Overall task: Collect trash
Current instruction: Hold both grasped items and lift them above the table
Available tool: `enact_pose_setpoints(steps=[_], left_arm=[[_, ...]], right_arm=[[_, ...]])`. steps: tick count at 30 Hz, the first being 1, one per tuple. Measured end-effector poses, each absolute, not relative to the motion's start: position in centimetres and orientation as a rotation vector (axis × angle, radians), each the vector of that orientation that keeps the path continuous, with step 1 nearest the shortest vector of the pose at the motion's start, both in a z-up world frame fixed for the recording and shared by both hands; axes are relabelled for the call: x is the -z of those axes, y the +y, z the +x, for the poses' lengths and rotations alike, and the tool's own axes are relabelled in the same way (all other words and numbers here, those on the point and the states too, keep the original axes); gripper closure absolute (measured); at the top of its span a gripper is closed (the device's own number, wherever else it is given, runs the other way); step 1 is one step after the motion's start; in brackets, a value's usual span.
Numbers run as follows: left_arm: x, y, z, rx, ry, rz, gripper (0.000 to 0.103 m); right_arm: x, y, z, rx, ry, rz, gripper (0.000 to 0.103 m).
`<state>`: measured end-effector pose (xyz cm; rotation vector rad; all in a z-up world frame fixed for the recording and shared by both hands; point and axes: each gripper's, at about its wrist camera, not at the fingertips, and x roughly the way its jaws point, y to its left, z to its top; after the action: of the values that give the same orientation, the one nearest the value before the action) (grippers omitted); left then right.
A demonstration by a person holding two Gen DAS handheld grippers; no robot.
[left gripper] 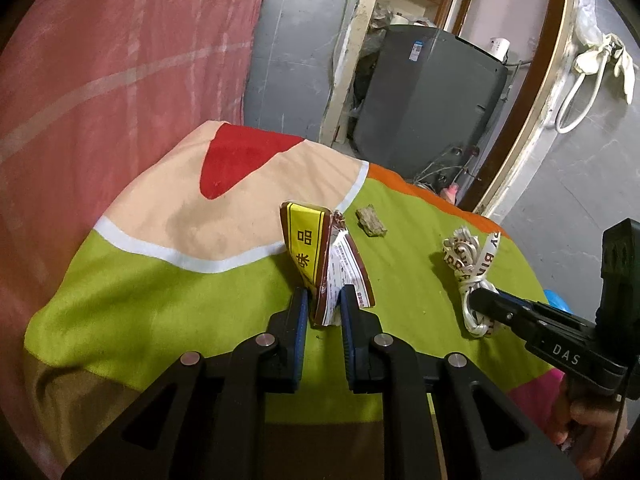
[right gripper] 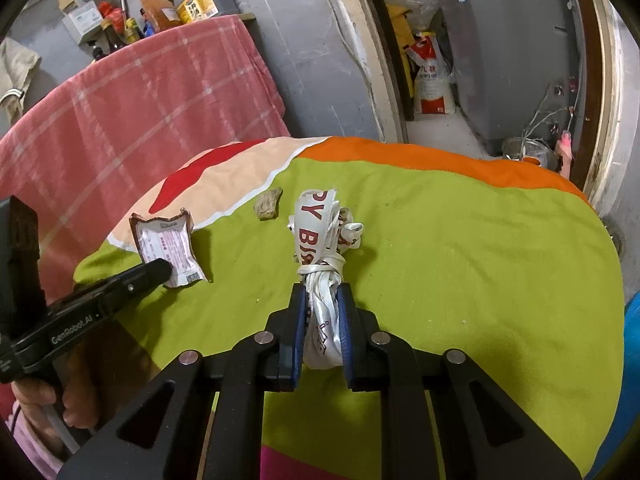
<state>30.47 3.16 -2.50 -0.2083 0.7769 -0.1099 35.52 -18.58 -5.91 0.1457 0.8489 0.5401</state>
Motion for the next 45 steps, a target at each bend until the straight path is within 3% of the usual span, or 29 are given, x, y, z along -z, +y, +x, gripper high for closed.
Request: enact_pose_setpoints(steps=[21, 32, 39, 45], left_arm=[[0.8, 6.9, 31.1, -0.003, 0.641, -0.287, 0.090], [1.1, 7.2, 31.7, -0.002, 0.654, -0.299, 0.090], [1.0, 7.4, 32.1, 0.001, 0.658, -0.297, 0.090], [1.0, 7.5, 31.9, -0.005, 0.654, -0.305, 0.090]], right_arm=[[5.6, -16.2, 39.7, -0.569, 0.800, 0.183, 0.090], [6.0, -13.7, 41.4, -0.585, 0.816, 0.140, 0.090], [6.0, -13.1, 41.2, -0.592, 0.808, 0.122, 0.076], [5.9, -12.8, 41.3, -0.594, 0.805, 0.107, 0.074]])
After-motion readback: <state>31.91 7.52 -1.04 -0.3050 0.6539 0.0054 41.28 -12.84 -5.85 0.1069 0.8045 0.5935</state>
